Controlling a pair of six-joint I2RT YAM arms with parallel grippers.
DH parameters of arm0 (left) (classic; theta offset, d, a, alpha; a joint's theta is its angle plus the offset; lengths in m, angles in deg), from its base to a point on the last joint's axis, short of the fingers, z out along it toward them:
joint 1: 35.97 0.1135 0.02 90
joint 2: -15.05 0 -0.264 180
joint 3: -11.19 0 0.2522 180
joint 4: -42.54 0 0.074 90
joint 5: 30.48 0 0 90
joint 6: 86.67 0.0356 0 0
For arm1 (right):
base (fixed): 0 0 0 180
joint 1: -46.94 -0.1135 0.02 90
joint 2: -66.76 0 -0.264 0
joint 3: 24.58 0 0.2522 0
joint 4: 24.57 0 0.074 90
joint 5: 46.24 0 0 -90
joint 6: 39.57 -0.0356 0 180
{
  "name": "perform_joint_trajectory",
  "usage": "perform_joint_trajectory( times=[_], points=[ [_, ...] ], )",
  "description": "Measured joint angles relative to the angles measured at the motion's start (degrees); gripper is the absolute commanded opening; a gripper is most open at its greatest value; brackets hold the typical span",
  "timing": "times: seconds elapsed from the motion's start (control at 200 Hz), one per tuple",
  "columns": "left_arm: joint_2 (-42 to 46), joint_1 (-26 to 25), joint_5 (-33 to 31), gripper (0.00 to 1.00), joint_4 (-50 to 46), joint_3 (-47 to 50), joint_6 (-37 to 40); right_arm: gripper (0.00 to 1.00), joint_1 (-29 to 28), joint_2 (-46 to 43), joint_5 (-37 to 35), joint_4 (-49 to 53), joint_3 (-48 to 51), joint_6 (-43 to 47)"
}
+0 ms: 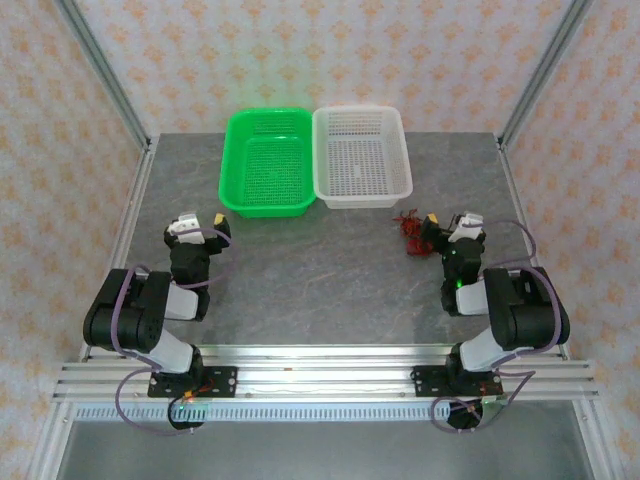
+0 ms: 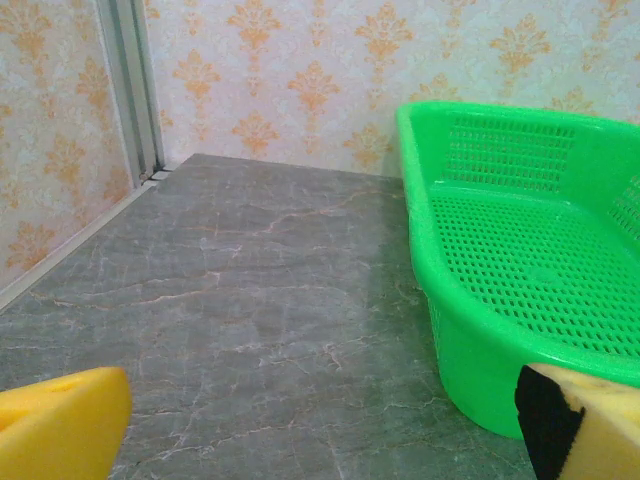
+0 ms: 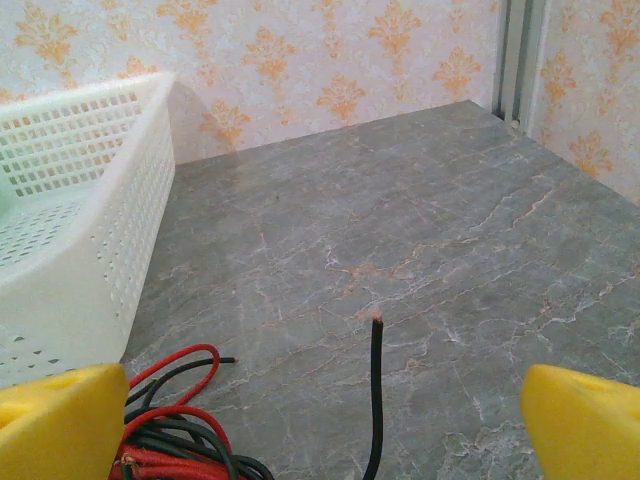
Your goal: Untangle the cables
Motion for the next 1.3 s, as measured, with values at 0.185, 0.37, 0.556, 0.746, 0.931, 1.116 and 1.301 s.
perform_joint_trajectory(
  times=[0.185, 0.37, 0.556, 0.746, 0.931, 1.116, 1.301],
  points=[
    [0.0, 0.0, 0.0, 0.99, 0.0, 0.0, 0.0, 1.00, 0.0, 0.0, 0.0, 0.0, 0.0, 0.0],
    [0.0, 0.0, 0.0, 0.99, 0.0, 0.0, 0.0, 0.99, 0.0, 0.0, 0.0, 0.0, 0.0, 0.0],
    [0.0, 0.0, 0.0, 0.99, 0.0, 0.0, 0.0, 1.00, 0.0, 0.0, 0.0, 0.0, 0.0, 0.0],
    [0.0, 0.0, 0.0, 0.99, 0.0, 0.0, 0.0, 1.00, 0.0, 0.0, 0.0, 0.0, 0.0, 0.0],
    [0.0, 0.0, -0.1, 0.99, -0.4, -0.2, 0.0, 0.92, 0.0, -1.6, 0.0, 4.8, -1.3, 0.0],
    [5.6, -0.1, -2.9, 0.99, -11.3, -4.9, -0.3, 0.94, -0.2, -10.7, -1.3, 24.1, -11.8, -3.2],
    [19.0, -1.4, -9.9, 0.99, -24.8, -9.9, -5.0, 0.97, -2.7, -18.4, -4.8, 48.7, -23.5, -11.5]
  ],
)
